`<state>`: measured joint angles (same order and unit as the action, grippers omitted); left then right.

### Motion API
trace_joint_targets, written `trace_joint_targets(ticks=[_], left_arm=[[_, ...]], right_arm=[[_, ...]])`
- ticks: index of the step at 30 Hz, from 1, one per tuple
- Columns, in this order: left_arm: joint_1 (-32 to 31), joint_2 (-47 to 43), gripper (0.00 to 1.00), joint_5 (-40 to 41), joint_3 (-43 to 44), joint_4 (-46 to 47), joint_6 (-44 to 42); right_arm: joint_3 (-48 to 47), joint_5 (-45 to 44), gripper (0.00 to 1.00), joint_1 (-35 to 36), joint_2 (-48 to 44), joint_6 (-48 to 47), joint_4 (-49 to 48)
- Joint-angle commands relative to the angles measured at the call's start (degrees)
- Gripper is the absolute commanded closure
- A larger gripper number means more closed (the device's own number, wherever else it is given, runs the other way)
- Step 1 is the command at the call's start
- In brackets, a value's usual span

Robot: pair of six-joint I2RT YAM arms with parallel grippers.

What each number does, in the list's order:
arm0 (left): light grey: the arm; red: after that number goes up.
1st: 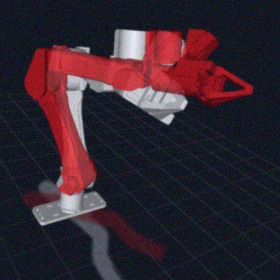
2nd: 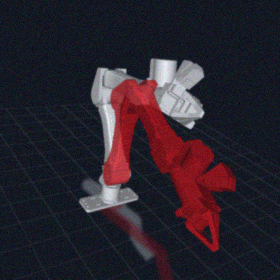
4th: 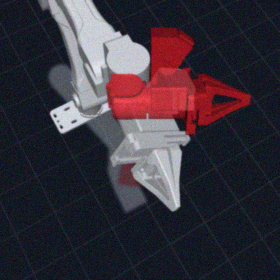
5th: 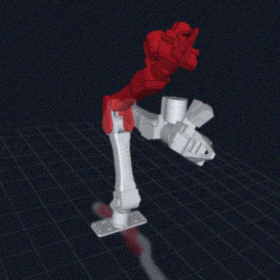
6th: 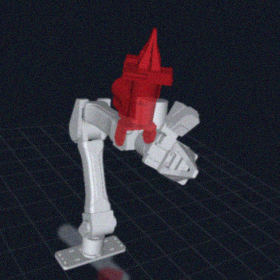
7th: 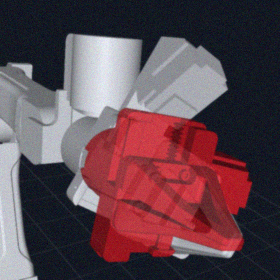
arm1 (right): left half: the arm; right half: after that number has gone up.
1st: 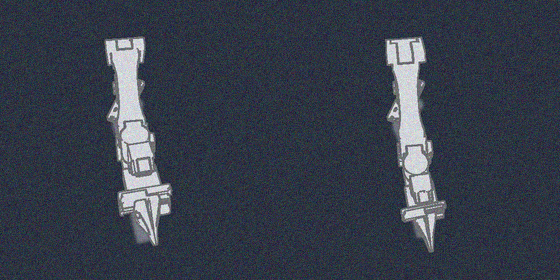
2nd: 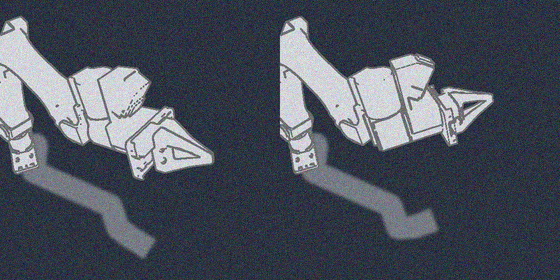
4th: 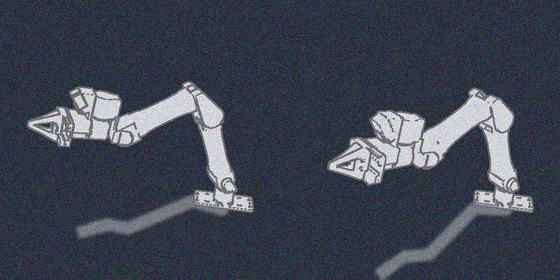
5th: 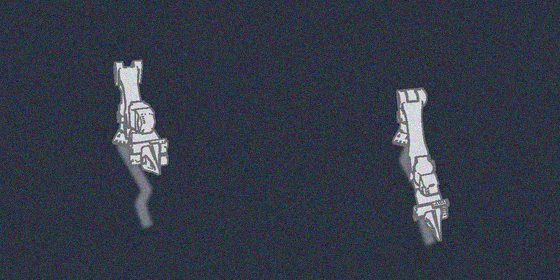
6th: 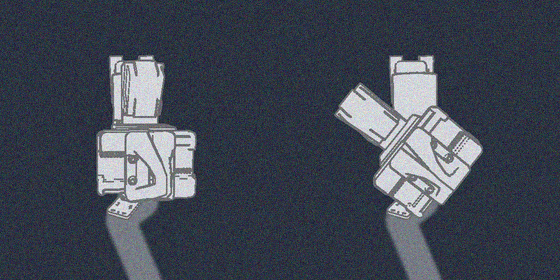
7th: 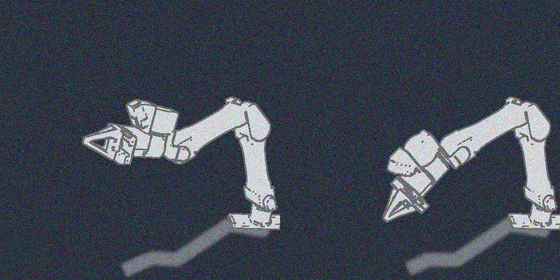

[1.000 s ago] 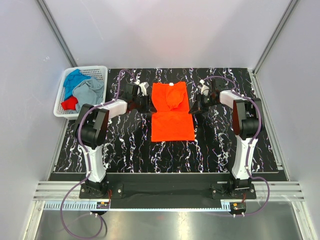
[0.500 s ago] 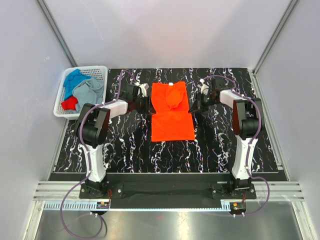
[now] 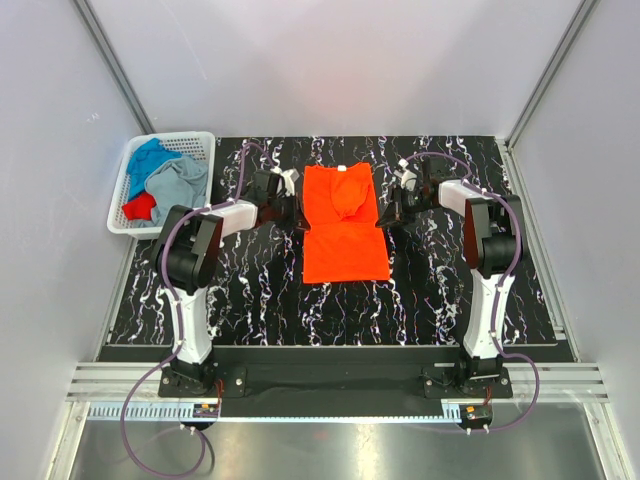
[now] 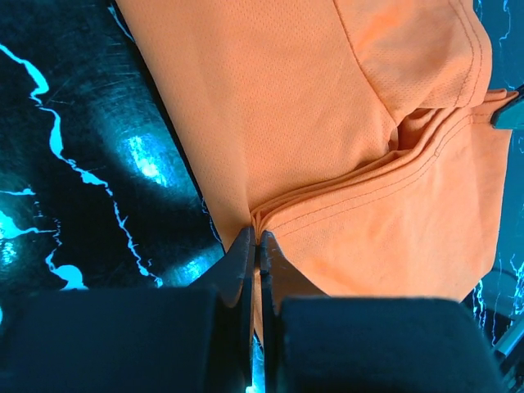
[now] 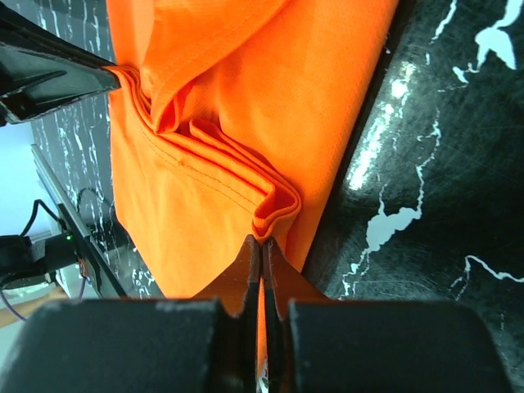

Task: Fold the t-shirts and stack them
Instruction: Fold the tshirt

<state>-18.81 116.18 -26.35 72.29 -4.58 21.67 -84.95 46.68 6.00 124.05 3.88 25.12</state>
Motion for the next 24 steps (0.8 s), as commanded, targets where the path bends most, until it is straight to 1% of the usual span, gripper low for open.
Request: trace_joint_targets(ticks=[1, 11, 13, 14, 16, 17, 18, 19, 24], left_arm=[[-0.9, -2.0, 1.00, -0.9, 2.4, 1.1, 0.9], [-1.5, -6.3, 1.00, 1.7, 0.2, 1.9, 5.7], [-1.5, -6.7, 0.93, 2.7, 0.2, 1.6, 5.9], [-1.5, -6.8, 0.88, 2.8, 0.3, 1.2, 5.8], [-1.5, -6.6, 0.84, 3.1, 0.5, 0.5, 5.6], [-1.5, -6.4, 0.85, 3.1, 0.6, 0.4, 5.3], [-1.5, -6.4, 0.94, 3.1, 0.5, 0.4, 5.2], [-1.5, -6.3, 1.00, 3.1, 0.5, 0.5, 4.8], [-1.5, -7.0, 1.00, 4.3, 0.4, 0.1, 4.4]], right_arm=[[-1.5, 3.5, 1.00, 0.0, -1.4, -0.1, -1.4], [0.8, 5.3, 1.00, 0.0, -4.5, 0.0, -3.4], [0.9, 5.2, 1.00, 0.0, -4.8, 0.1, -3.4], [0.8, 5.0, 1.00, 0.0, -4.8, 0.0, -3.4], [1.0, 4.6, 1.00, 0.0, -4.8, 0.2, -3.2], [1.1, 4.5, 1.00, 0.0, -4.8, 0.1, -3.2], [1.1, 4.4, 1.00, 0.0, -4.8, 0.0, -3.2], [1.3, 4.5, 1.00, 0.0, -4.7, 0.0, -3.2], [1.6, 4.0, 1.00, 0.0, -6.0, -0.5, -3.2]])
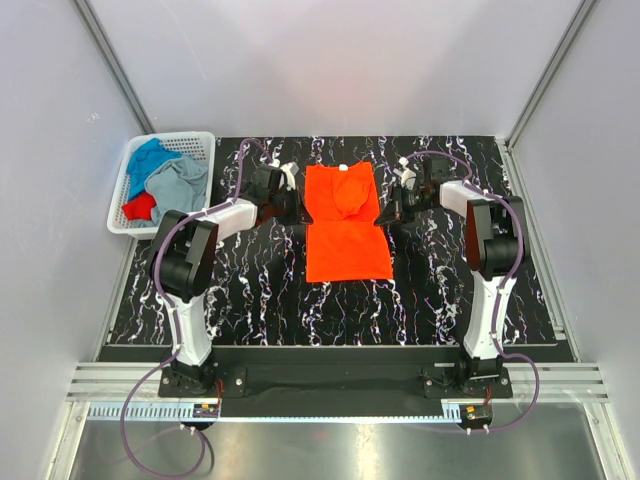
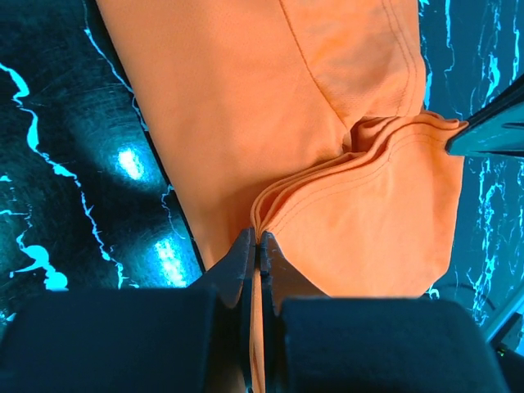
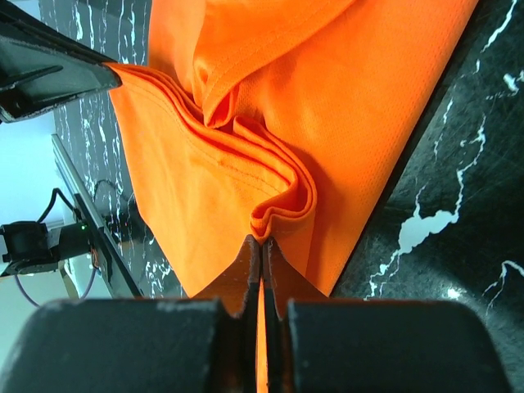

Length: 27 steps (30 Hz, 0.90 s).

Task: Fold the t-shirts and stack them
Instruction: Fold the tshirt

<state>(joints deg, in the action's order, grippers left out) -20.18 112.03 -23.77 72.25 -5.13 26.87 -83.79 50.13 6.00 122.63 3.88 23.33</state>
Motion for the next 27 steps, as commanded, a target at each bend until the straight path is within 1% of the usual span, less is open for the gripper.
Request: trace_joint_targets(ticks=[1, 5, 15, 21, 25, 27], left_arm=[[-0.1, -3.3, 1.00, 2.2, 0.2, 1.3, -0.7], [-0.1, -4.6, 1.00, 4.0, 0.2, 1.5, -0.2], [-0.1, -4.5, 1.00, 4.5, 0.5, 1.4, -0.5], [0.0, -8.8, 1.00, 8.6, -2.9, 4.9, 0.5], [0.2, -6.8, 1.00, 10.1, -1.9, 4.9, 0.6], [0.3, -7.1, 1.00, 10.3, -3.2, 8.8, 1.1]], right_arm=[[0.7, 0.4, 1.00, 0.0, -4.9, -0.5, -1.8], [1.5, -0.1, 1.00, 0.0, -6.1, -0.6, -2.4], [2.0, -0.2, 1.00, 0.0, -7.7, -1.0, -2.9], [3.9, -0.1, 1.00, 0.0, -9.0, -0.7, -5.9], [2.7, -0.7, 1.00, -0.1, -7.1, -1.0, -5.8], [3.0, -0.9, 1.00, -0.3, -7.0, -0.9, -6.6]])
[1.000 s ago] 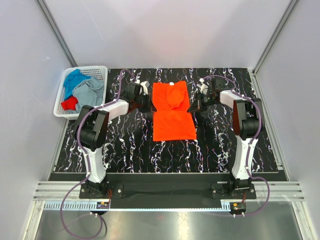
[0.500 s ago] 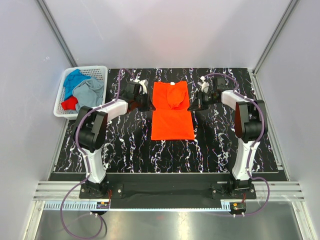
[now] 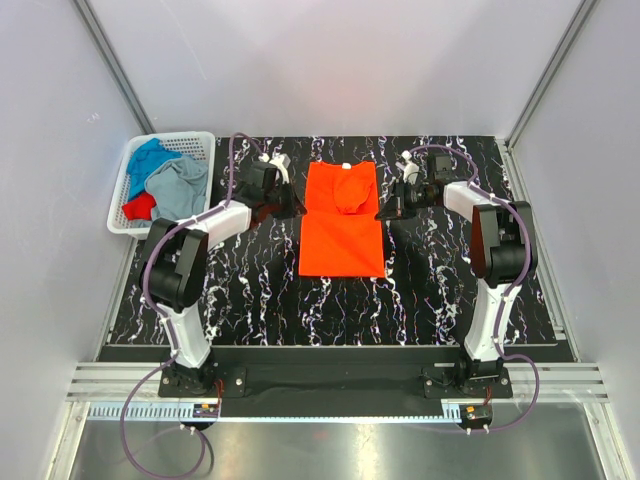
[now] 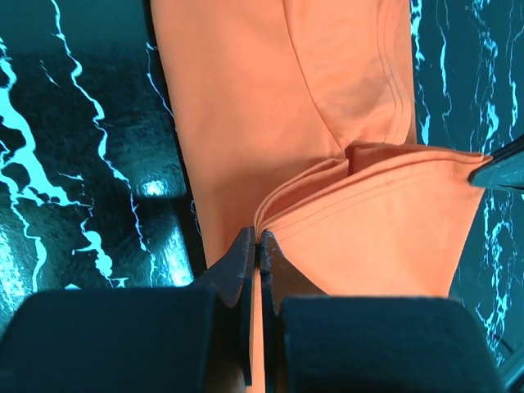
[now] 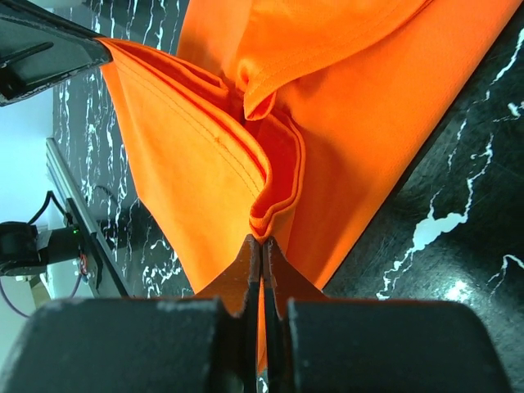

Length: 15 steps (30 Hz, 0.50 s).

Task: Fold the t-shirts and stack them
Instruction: Fold the tshirt

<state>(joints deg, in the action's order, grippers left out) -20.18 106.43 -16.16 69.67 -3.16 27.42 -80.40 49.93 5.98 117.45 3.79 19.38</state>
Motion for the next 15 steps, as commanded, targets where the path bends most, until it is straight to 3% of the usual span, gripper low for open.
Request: trace_joint_targets(ticks=[1, 13, 15], left_arm=[[0.3, -1.4, 1.00, 3.0, -1.1, 7.2, 0.7], [2.7, 12.0, 1.00, -2.5, 8.0, 5.1, 0.5], [2.9, 13.4, 1.00, -3.3, 9.3, 4.9, 0.6]], right_arm=[[-0.4, -0.7, 1.00, -0.4, -1.9, -0.7, -3.1], [-5.4, -1.9, 0.99, -0.9, 6.0, 0.7, -3.0], [-6.9, -3.5, 0.96, -1.0, 6.9, 1.6, -2.3]])
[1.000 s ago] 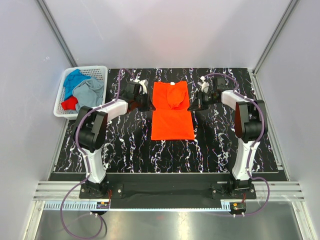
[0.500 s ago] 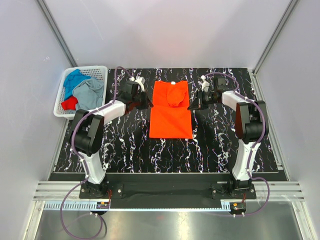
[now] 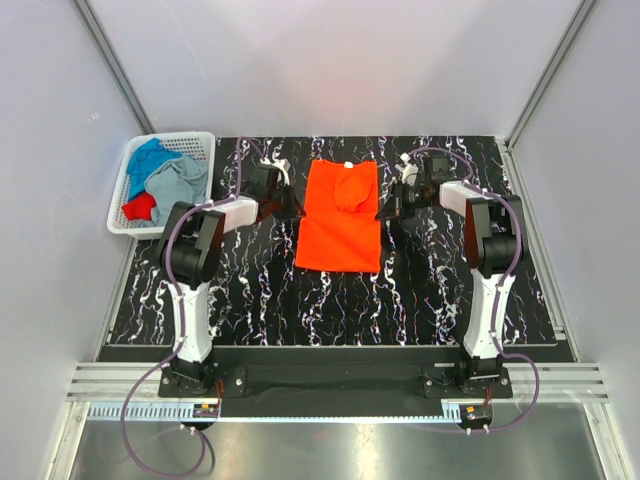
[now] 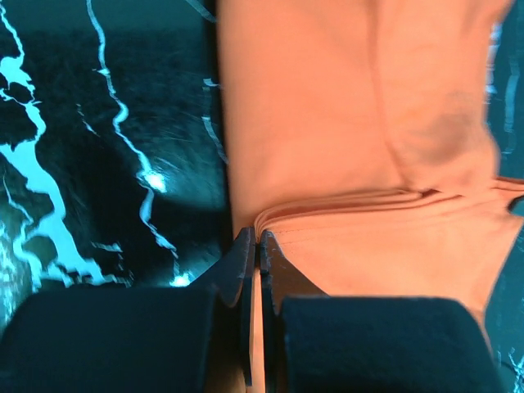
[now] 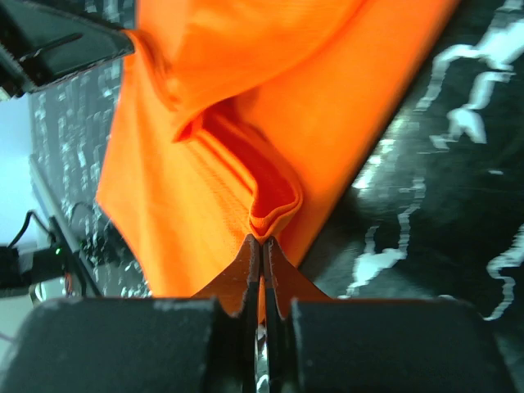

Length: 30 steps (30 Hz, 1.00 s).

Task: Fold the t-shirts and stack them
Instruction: Fold the tshirt

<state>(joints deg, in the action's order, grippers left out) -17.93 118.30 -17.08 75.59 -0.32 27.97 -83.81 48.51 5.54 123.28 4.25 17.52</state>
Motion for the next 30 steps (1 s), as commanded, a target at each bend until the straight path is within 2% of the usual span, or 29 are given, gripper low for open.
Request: trace_joint_targets(ticks=[1, 3, 6, 7, 9, 10, 12, 13, 17, 19, 20, 21, 22, 24, 30], left_arm=[[0.6, 2.1, 0.99, -2.4, 3.7, 2.2, 0.1], [0.6, 2.7, 0.94, -2.5, 4.8, 1.7, 0.0], [0.7, 3.2, 0.92, -1.6, 6.6, 0.5, -0.9], [0.8, 3.0, 0.90, -1.6, 7.0, -1.0, -1.0], [0.9, 2.0, 0.77, 0.1, 7.6, -2.9, -1.2], [1.1, 1.4, 0.75, 0.6, 7.6, -3.5, -1.3], [1.1, -1.2, 0.71, 3.3, 7.7, -5.8, -1.3], [1.1, -2.2, 0.63, 4.2, 8.1, -6.9, -1.5], [0.6, -8.3, 0.56, 8.8, 7.3, -12.1, -2.0], [0.0, -12.3, 0.56, 9.2, 6.0, -14.5, -1.8], [-0.3, -13.7, 0.57, 8.4, 3.5, -14.7, -1.3], [-0.6, -16.4, 0.57, 6.1, 1.8, -14.3, -0.5], [-1.5, -17.7, 0.57, 5.1, 0.0, -13.8, 0.2], [-2.5, -21.0, 0.57, 0.9, -5.3, -11.4, 1.8], [-6.9, -23.6, 0.58, -4.0, -15.7, -6.6, 4.7]], right_arm=[[-4.1, -3.8, 0.95, -0.6, 1.5, 1.5, -0.2], [-6.7, -3.6, 0.93, -0.8, 3.4, 1.3, 2.5], [-7.9, -4.0, 0.88, -0.8, 3.9, 1.2, 3.1], [-7.9, -5.1, 0.81, -0.8, 3.7, 1.4, 3.0], [-8.6, -6.2, 0.73, -0.9, 2.9, 1.7, 3.8], [-9.3, -7.3, 0.65, -0.9, 2.6, 2.0, 5.1], [-9.9, -8.5, 0.62, -1.0, 0.6, 3.0, 6.2], [-10.3, -10.2, 0.60, -0.9, -0.4, 3.7, 7.6], [-10.2, -11.3, 0.54, -0.4, -5.8, 8.8, 12.7], [-8.7, -12.4, 0.57, 0.3, -7.4, 10.0, 16.6], [-7.9, -12.6, 0.63, 1.1, -8.7, 11.2, 17.6], [-6.7, -12.2, 0.78, 1.7, -9.5, 11.6, 18.0], [-3.7, -11.3, 0.87, 2.2, -10.2, 12.3, 17.6], [-0.4, -10.7, 0.99, 4.0, -12.8, 13.6, 16.5], [12.7, -4.6, 1.00, 6.8, -17.1, 17.9, 7.5]])
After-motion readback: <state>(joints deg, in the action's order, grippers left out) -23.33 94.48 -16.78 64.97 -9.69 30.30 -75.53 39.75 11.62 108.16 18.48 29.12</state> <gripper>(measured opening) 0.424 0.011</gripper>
